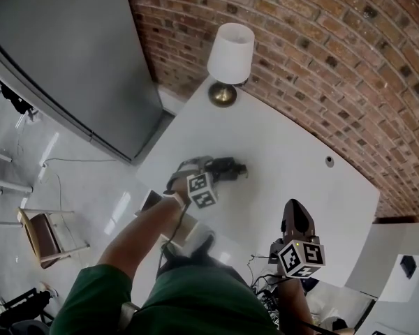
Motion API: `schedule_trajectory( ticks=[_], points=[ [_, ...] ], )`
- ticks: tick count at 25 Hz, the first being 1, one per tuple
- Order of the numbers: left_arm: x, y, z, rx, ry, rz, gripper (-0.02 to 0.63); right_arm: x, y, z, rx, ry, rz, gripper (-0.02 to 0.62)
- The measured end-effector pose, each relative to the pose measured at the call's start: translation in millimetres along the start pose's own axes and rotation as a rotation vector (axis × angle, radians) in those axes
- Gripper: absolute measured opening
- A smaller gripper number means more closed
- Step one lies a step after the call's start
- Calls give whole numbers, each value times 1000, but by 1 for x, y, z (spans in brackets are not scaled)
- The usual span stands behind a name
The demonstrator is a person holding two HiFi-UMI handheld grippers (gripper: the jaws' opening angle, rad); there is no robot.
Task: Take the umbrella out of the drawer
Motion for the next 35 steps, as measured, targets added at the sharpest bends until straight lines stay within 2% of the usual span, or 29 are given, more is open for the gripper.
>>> schedule_trajectory(
  ticks=[5, 10, 13, 18, 22, 26, 35],
  points=[
    [58, 5, -26, 81, -79, 128, 302, -2, -9, -26, 22, -10, 27, 0],
    [143, 3, -55, 156, -183, 313, 209, 1, -19, -51, 37, -5, 61, 0],
    [191, 11, -66, 209, -225, 392, 182, 4, -25, -67, 52, -4, 84, 0],
    [262, 37, -79, 327, -300, 502, 146, 9, -34, -93, 104, 2, 127, 0],
    [314, 59, -93, 435, -378, 583, 78, 20, -48, -119, 172, -1, 182, 0],
    [366, 76, -106, 540, -442, 673, 0, 28, -64, -145, 188, -14, 233, 0],
    [448, 97, -103, 617, -528, 806, -2, 49, -88, -189, 225, -46, 328, 0]
  ],
)
Point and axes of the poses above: the fingertips, and each gripper's own axes: x backward along the fingers, z to its right, y out of its underside, the point moved 1 cm from there along x, backward along the fingers, and after that the axes turned 7 degrees about -z, right-handed, at the moved point
